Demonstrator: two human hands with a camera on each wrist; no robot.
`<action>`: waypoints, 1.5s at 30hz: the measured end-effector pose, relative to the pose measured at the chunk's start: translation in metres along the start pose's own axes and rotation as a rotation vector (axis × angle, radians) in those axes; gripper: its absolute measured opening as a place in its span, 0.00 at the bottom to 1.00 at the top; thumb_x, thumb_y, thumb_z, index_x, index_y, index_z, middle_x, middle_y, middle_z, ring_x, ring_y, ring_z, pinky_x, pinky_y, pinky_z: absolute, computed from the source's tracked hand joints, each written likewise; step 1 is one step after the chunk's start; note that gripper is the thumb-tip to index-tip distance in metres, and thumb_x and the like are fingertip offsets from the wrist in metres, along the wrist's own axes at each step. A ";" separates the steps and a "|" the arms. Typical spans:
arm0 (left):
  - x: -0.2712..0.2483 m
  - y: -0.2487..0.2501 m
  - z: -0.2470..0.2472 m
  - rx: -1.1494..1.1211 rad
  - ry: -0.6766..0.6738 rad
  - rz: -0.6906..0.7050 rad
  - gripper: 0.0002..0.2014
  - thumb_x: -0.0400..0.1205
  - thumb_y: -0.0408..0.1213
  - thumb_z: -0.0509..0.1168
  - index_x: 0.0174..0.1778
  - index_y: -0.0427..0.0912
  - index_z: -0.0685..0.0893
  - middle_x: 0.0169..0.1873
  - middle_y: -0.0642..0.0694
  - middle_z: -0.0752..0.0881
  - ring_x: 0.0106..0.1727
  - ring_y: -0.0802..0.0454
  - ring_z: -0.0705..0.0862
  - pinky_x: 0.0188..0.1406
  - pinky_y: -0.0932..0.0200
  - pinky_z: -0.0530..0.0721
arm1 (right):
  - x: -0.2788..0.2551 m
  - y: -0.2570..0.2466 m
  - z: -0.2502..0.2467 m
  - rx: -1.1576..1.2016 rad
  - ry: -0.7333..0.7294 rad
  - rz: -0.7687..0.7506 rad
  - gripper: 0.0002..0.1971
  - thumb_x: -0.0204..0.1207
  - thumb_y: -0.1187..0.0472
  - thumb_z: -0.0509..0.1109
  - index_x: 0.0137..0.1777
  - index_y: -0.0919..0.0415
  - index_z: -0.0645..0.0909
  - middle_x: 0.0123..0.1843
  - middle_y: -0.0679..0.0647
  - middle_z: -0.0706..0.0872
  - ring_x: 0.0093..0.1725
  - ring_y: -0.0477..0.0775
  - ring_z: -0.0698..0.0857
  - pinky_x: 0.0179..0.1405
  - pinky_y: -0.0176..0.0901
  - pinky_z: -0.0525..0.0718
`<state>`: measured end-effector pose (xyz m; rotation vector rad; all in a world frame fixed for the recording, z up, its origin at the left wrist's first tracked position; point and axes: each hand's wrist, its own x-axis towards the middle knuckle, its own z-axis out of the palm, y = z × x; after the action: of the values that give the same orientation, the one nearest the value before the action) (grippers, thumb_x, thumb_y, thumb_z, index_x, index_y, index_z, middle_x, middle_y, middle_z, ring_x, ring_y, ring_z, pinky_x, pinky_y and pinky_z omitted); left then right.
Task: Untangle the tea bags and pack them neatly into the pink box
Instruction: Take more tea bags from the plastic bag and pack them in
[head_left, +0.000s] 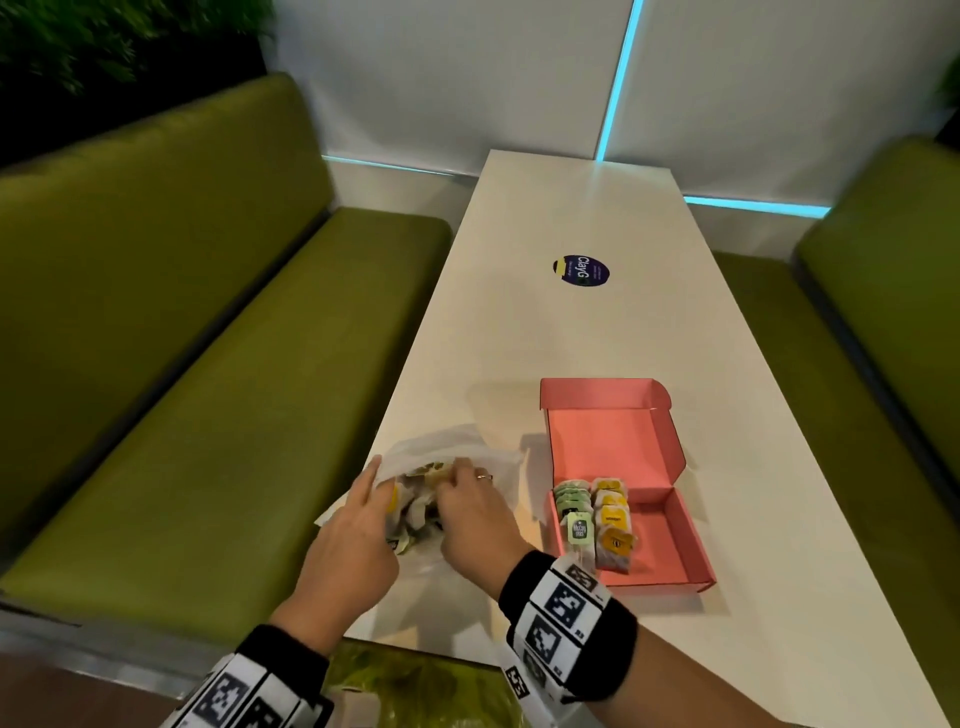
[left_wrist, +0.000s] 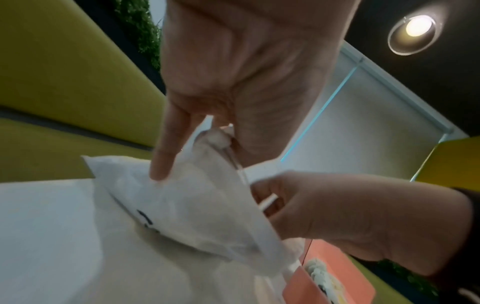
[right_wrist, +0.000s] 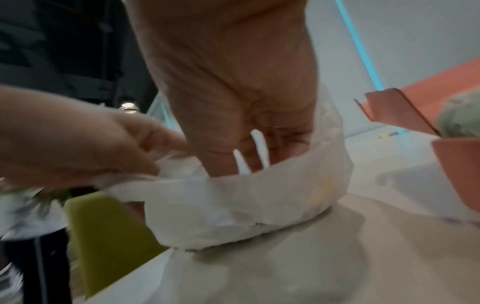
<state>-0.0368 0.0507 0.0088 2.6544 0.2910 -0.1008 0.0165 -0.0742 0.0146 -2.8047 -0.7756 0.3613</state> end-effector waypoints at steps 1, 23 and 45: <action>0.000 -0.001 -0.001 -0.031 -0.012 0.034 0.36 0.73 0.21 0.57 0.77 0.51 0.62 0.83 0.57 0.49 0.57 0.46 0.81 0.37 0.60 0.73 | 0.001 -0.003 0.003 0.005 0.038 -0.057 0.20 0.73 0.73 0.64 0.67 0.66 0.73 0.69 0.65 0.68 0.65 0.67 0.73 0.65 0.55 0.73; -0.007 -0.009 -0.013 -0.136 -0.046 0.231 0.39 0.73 0.17 0.56 0.79 0.53 0.62 0.72 0.73 0.51 0.70 0.57 0.68 0.59 0.62 0.78 | 0.035 -0.023 0.043 0.025 -0.251 0.084 0.25 0.79 0.60 0.63 0.76 0.58 0.64 0.76 0.63 0.61 0.74 0.68 0.65 0.72 0.61 0.69; 0.003 -0.006 -0.008 -0.097 -0.010 0.017 0.39 0.73 0.23 0.60 0.79 0.54 0.59 0.80 0.64 0.56 0.62 0.51 0.75 0.40 0.61 0.73 | -0.011 0.004 -0.026 0.750 0.299 -0.018 0.17 0.63 0.79 0.68 0.46 0.60 0.89 0.41 0.46 0.87 0.36 0.34 0.80 0.39 0.17 0.71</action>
<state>-0.0351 0.0603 0.0133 2.5589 0.2630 -0.0920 0.0171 -0.0867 0.0400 -2.0769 -0.4634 0.1695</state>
